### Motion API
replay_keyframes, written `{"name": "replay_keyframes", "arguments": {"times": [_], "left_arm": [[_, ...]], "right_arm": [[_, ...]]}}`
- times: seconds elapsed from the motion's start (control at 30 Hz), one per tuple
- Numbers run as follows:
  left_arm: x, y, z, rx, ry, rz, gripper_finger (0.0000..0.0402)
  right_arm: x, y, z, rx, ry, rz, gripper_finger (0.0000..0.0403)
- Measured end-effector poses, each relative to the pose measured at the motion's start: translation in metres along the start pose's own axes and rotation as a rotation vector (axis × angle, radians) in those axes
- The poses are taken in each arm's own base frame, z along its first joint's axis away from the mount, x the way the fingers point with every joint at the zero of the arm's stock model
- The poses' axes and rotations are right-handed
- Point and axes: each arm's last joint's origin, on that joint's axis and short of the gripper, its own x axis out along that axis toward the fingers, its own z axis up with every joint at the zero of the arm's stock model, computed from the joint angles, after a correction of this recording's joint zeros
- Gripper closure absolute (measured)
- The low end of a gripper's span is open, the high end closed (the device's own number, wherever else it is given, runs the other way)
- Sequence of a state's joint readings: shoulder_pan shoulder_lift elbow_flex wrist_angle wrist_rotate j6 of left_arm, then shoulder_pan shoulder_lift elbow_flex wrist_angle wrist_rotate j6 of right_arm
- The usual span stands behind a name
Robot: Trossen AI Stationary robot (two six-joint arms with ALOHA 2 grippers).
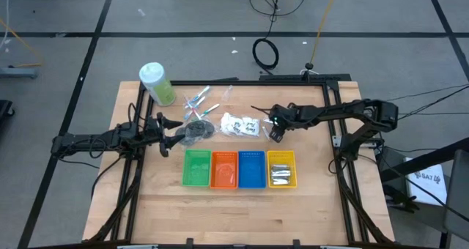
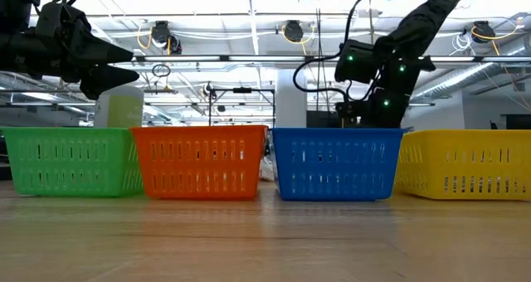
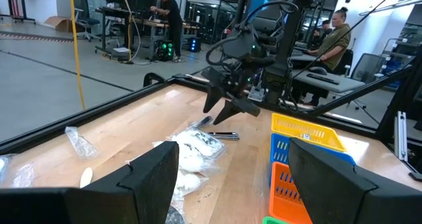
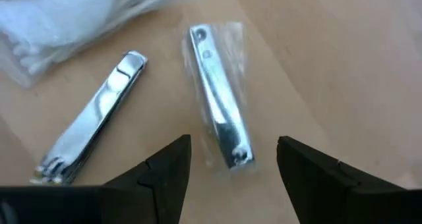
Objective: Pick & Place Travel size toiletries
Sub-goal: Put the silver nail cutter into the yellow basket
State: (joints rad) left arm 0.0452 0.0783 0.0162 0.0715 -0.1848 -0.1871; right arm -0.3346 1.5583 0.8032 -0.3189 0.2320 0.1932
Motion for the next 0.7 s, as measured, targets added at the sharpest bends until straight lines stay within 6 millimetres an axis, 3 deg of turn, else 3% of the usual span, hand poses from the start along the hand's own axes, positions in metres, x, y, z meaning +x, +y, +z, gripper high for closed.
{"name": "replay_keyframes", "arguments": {"times": [0.2,0.33,0.7], "left_arm": [[0.000,0.000,0.000,0.000,0.000,0.000,0.0121],[0.000,0.000,0.000,0.000,0.000,0.000,0.0121],[0.000,0.000,0.000,0.000,0.000,0.000,0.0121]], "right_arm": [[0.004,-0.006,0.001,-0.160,0.012,0.084,0.0190],[0.007,-0.013,0.006,-0.163,-0.014,0.174,0.0190],[0.020,-0.028,0.007,-0.176,0.004,0.155,0.0191]]}}
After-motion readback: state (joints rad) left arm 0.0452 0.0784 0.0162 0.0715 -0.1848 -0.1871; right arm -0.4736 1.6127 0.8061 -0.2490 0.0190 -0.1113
